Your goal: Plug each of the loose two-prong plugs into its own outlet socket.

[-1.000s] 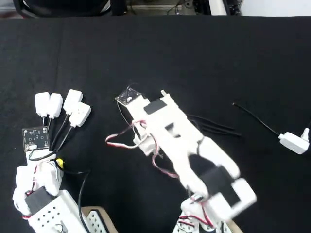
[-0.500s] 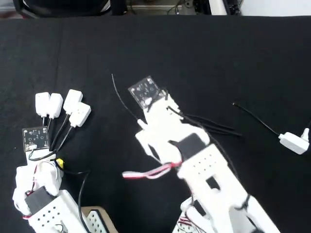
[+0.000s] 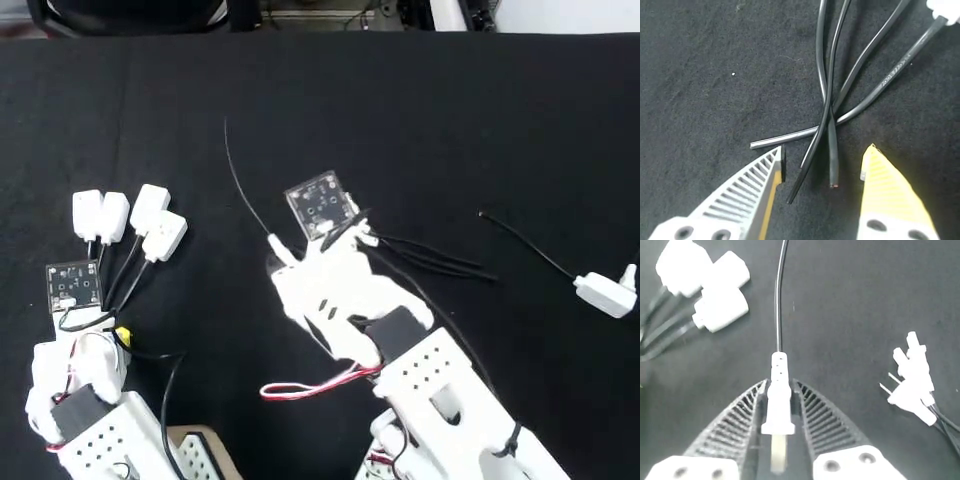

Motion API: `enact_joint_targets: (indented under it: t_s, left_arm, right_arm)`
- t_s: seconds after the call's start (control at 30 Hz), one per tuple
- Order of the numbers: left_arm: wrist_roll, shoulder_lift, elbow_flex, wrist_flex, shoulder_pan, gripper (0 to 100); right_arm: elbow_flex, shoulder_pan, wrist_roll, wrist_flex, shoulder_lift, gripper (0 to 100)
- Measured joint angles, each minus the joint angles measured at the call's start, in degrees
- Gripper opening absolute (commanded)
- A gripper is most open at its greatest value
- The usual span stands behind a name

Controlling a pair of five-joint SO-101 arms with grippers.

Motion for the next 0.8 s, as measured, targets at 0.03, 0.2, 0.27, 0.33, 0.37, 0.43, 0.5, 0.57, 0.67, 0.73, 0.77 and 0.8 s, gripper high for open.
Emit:
enact_joint_targets:
  t_s: [0.03, 0.2, 0.27, 0.33, 0.37, 0.43, 0.5, 0.57, 0.67, 0.73, 0.77, 0.8]
  left_arm:
    - [0.0, 0.0, 0.0, 0.0, 0.3, 25]
    - [0.0, 0.0, 0.0, 1.8, 6.6, 25]
    - [0.1, 0.0, 0.0, 1.8, 10.3, 25]
    - [0.1, 0.0, -0.4, 1.8, 14.7, 21]
    - [0.4, 0.0, -1.0, 1.8, 17.2, 19]
    - [3.3, -0.1, -2.7, 1.8, 22.9, 18]
    - [7.2, -0.1, -4.2, 1.8, 30.5, 20]
    - [8.9, -0.1, -5.8, 3.1, 38.8, 21]
    - [10.2, -0.1, -8.5, 5.3, 46.8, 21]
    - [12.7, -0.3, -10.4, 5.5, 49.8, 21]
    - [14.2, -0.4, -11.3, 5.3, 51.3, 21]
    - [15.5, -0.4, -12.0, 4.7, 52.7, 21]
  right_arm:
    - [0.0, 0.0, -0.6, -1.0, 0.0, 1.1]
    - [0.0, -0.4, -1.4, -3.3, 0.0, 1.1]
    - [0.0, -0.4, -1.4, -4.2, 0.0, 1.1]
    - [0.0, -0.4, -1.4, -5.2, 0.0, 1.1]
    - [0.0, -0.4, -1.4, -5.8, 0.0, 1.1]
    - [0.0, -0.4, -1.4, -6.6, 0.0, 1.1]
    - [0.0, -0.4, -1.4, -6.8, 0.0, 1.1]
    - [0.6, -0.4, -2.2, -6.8, 0.0, 1.1]
    - [2.7, -0.4, -4.0, -8.8, -0.7, 1.1]
    - [5.1, -0.4, -4.7, -10.6, -3.3, 1.1]
    - [6.5, -0.4, -5.0, -11.3, -5.2, 1.1]
    - [7.9, -0.4, -5.4, -12.0, -7.4, 1.1]
